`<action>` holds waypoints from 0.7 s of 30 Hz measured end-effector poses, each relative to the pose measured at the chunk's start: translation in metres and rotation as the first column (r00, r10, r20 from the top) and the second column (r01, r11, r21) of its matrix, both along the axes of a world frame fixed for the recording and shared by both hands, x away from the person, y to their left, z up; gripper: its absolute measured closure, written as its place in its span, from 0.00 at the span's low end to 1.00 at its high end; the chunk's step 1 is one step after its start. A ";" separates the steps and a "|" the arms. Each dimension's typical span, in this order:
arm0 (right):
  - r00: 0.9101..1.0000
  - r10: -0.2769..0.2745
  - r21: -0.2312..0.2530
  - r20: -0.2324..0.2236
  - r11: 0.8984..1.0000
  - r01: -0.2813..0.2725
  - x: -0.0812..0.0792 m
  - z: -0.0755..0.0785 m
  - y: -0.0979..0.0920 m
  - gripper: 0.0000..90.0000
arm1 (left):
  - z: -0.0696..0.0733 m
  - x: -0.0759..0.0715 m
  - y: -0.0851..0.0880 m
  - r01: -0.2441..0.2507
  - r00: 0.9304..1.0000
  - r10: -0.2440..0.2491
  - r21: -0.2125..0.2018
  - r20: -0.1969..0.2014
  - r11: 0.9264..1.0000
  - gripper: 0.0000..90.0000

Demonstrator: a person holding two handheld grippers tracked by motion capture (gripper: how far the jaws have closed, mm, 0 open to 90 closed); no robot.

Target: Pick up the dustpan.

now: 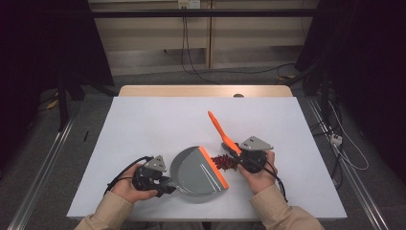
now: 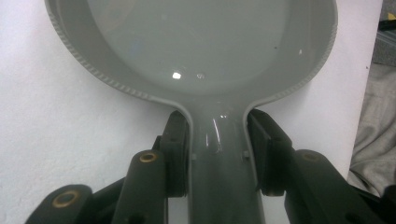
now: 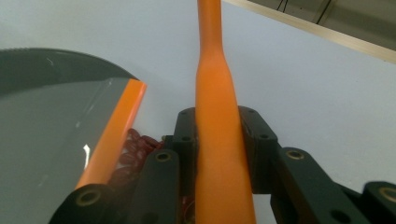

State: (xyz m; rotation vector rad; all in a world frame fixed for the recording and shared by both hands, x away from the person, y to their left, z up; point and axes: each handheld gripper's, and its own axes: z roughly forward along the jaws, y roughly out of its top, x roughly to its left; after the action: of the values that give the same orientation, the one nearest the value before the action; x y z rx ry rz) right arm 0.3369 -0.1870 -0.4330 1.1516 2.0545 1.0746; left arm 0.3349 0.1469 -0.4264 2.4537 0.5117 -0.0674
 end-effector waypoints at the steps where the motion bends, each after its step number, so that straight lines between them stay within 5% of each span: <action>1: 1.000 0.000 0.015 -0.003 1.000 0.000 -0.001 0.000 0.001 0.79 | 0.000 0.000 0.000 0.000 1.000 0.000 -0.001 -0.002 1.000 0.69; 21: 1.000 0.000 0.046 0.000 0.999 0.000 -0.002 -0.001 0.007 0.79 | 0.001 0.001 -0.002 0.008 1.000 -0.008 0.002 -0.014 1.000 0.69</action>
State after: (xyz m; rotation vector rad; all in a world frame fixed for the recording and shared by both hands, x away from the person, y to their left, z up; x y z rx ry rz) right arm 0.3349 -0.1804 -0.4339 1.1738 2.0403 1.1269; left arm 0.3362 0.1446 -0.4257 2.4588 0.5084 -0.0874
